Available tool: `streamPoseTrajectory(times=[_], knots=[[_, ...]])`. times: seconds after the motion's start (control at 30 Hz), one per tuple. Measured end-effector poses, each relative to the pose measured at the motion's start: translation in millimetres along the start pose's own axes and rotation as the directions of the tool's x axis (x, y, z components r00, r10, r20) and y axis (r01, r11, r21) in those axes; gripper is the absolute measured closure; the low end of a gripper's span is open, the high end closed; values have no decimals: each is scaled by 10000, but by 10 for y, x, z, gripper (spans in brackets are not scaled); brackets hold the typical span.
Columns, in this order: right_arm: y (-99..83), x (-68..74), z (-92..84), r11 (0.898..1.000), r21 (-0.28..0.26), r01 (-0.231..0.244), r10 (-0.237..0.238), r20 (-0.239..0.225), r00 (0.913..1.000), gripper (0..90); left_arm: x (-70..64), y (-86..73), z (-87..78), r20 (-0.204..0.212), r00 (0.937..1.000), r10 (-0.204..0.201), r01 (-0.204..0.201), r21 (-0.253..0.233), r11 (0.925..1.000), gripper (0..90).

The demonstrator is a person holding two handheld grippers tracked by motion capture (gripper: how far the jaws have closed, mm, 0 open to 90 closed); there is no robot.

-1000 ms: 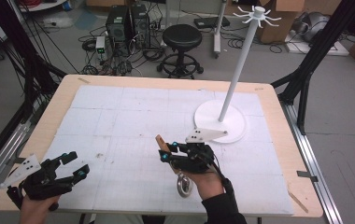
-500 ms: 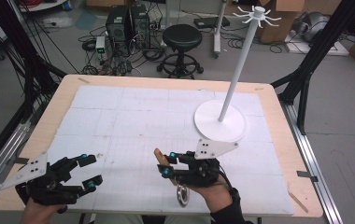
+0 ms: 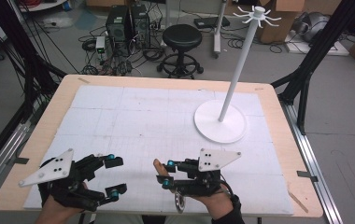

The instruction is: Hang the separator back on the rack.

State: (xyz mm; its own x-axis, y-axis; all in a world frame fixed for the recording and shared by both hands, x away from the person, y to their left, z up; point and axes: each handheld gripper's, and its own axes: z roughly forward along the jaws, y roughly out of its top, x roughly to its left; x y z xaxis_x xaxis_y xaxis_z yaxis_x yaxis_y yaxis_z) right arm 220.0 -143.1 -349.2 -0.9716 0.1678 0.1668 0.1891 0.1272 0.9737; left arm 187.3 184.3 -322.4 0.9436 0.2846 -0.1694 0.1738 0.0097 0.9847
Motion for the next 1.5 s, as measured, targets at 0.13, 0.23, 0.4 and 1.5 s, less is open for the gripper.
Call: streamPoseTrajectory(times=[0.13, 0.23, 0.4, 1.5], knots=[[-10, 14, 24, 10000, -52, 72, -73, -201, 9998, 673, -12, 73, 106, 393, 9992, 0, 4, -97, 10000, 269], [-8, 24, 55, 9999, -83, 113, -117, -372, 9992, 673, -1, 114, 185, 662, 9978, -51, 52, -12, 10000, 279], [-11, 56, 100, 9998, -15, 177, -178, -659, 9977, 673, 45, 154, 311, 1278, 9915, -220, 179, 332, 9993, 325], [18, 106, 151, 9995, -219, 244, -274, -1453, 9890, 672, 85, 82, 517, 2203, 9752, -211, 163, 235, 9996, 711]])
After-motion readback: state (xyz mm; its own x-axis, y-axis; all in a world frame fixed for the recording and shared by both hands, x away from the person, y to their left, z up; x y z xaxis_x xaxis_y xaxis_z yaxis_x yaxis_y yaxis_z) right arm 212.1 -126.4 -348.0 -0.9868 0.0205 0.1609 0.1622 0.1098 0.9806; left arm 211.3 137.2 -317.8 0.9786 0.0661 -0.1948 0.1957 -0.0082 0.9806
